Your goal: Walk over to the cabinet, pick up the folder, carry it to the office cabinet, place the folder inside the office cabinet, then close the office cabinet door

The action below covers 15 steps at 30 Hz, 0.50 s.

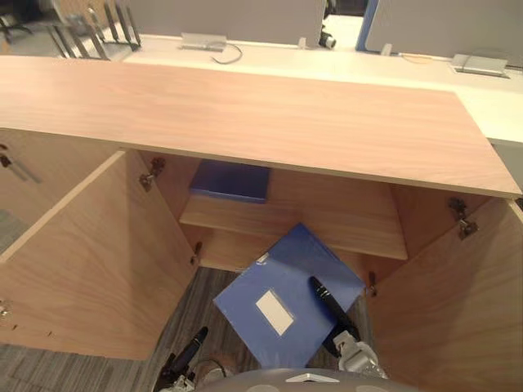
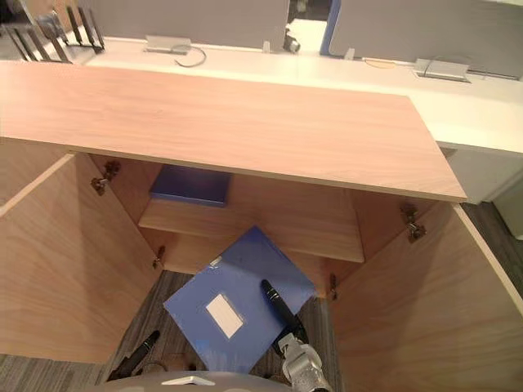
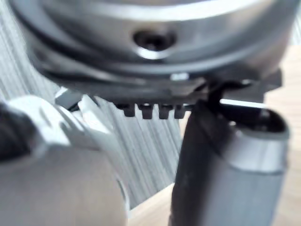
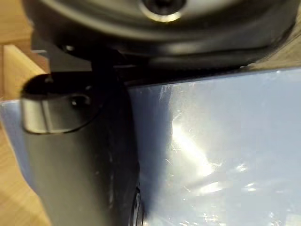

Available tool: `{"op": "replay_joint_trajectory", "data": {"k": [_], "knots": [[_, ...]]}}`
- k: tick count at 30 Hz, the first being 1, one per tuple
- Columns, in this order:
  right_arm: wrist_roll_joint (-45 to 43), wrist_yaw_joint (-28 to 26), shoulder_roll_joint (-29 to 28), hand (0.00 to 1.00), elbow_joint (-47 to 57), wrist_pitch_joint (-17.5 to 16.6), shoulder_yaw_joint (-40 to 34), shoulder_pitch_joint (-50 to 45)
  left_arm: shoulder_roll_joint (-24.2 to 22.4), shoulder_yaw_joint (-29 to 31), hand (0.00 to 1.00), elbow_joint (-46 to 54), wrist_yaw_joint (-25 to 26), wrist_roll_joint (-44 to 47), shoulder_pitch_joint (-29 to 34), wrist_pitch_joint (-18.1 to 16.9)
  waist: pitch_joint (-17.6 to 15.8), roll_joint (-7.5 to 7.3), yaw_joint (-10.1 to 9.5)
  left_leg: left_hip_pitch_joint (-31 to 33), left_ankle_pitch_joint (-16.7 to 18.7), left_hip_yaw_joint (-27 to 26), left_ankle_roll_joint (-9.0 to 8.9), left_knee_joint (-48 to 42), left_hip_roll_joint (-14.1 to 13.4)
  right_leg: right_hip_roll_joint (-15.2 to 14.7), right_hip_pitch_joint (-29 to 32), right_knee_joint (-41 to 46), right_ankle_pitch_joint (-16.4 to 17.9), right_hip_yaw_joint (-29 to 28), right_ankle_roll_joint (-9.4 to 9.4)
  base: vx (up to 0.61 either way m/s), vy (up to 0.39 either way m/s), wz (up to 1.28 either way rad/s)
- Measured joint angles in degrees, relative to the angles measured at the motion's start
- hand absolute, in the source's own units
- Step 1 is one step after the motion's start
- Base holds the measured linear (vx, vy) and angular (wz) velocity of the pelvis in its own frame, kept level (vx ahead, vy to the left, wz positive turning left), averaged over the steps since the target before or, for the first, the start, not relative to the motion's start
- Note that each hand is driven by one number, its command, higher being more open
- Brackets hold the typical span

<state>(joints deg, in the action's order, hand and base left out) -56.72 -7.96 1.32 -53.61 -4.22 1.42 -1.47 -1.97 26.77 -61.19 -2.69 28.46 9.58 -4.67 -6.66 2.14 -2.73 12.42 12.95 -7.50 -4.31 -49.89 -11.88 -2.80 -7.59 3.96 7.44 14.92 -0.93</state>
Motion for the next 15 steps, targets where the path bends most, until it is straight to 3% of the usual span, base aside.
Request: {"op": "replay_joint_trajectory", "data": {"k": [2, 4, 5, 6, 9, 13, 15], "knots": [[-0.42, -0.01, 0.07, 0.00, 1.12, -0.40, -1.82, 0.51, -0.06, 0.03, 1.00, -0.02, -0.02, -1.80, 0.70, -0.06, -0.07, 0.19, -0.23, 2.29, 2.63, -0.58, -0.05, 4.51, -0.84, -0.49, 0.65, 0.44, 0.05, -0.60, -0.29, 0.09, 0.079, -0.15], [-0.45, -0.01, 0.03, 0.00, 1.71, -0.49, -3.00, 0.97, -0.53, 0.11, 1.00, -0.22, -0.03, -2.56, 1.89, 0.01, -0.12, 0.32, -0.31, 1.03, 0.11, -0.64, -0.58, 16.85, -0.73, -1.11, 2.16, 1.42, -0.25, -1.67, -1.54, 0.11, 0.158, -0.43], [-0.47, 0.07, 0.10, 0.00, 1.76, -0.88, -3.44, 0.84, -1.22, 0.72, 1.00, -0.78, -0.06, -3.19, 2.96, 0.01, 0.01, 1.08, -0.34, -1.07, -2.05, -0.43, -1.24, 23.66, -0.69, -0.91, 2.45, 1.83, 0.12, -2.91, -2.48, 0.10, 0.163, -0.41], [-0.49, 0.28, -0.47, 0.00, 1.79, -1.00, -4.05, 0.66, -0.36, 1.22, 1.00, -1.29, -0.01, -4.27, 3.15, -0.09, -0.07, -0.13, -0.37, -2.72, -2.13, -1.51, -0.75, 26.03, 0.60, -2.00, 2.44, 1.58, -0.24, -4.00, -3.51, 0.14, 0.206, -0.39], [-0.41, 0.08, -1.97, 0.00, 1.72, -0.97, -4.17, -0.18, 1.10, 1.15, 1.00, -1.26, -0.11, -6.81, 2.99, -0.29, 0.58, -2.42, -0.37, -3.29, -2.33, -3.81, -0.37, 27.84, 2.83, -4.35, 2.60, -0.18, -1.17, -4.60, -4.94, 0.14, 0.127, -0.19], [-0.38, -0.09, -2.73, 0.00, 1.50, -0.33, -4.13, -0.49, 1.28, 0.91, 1.00, -1.38, -0.42, -8.76, 2.02, -0.21, 0.88, -2.15, -0.51, -7.17, -3.62, -6.59, 0.82, 32.91, 4.35, -5.70, 2.43, -0.49, -1.91, -6.18, -5.53, 0.06, 0.050, -0.26], [-0.40, -0.09, -2.74, 0.00, 1.40, -0.33, -4.17, -0.55, 1.27, 0.72, 1.00, -1.35, -0.49, -8.74, 1.87, -0.25, 0.96, -2.13, -0.50, -7.83, -4.36, -7.01, 0.56, 34.29, 4.39, -5.67, 2.55, -0.82, -2.37, -6.39, -5.48, 0.00, -0.016, -0.15]]}}
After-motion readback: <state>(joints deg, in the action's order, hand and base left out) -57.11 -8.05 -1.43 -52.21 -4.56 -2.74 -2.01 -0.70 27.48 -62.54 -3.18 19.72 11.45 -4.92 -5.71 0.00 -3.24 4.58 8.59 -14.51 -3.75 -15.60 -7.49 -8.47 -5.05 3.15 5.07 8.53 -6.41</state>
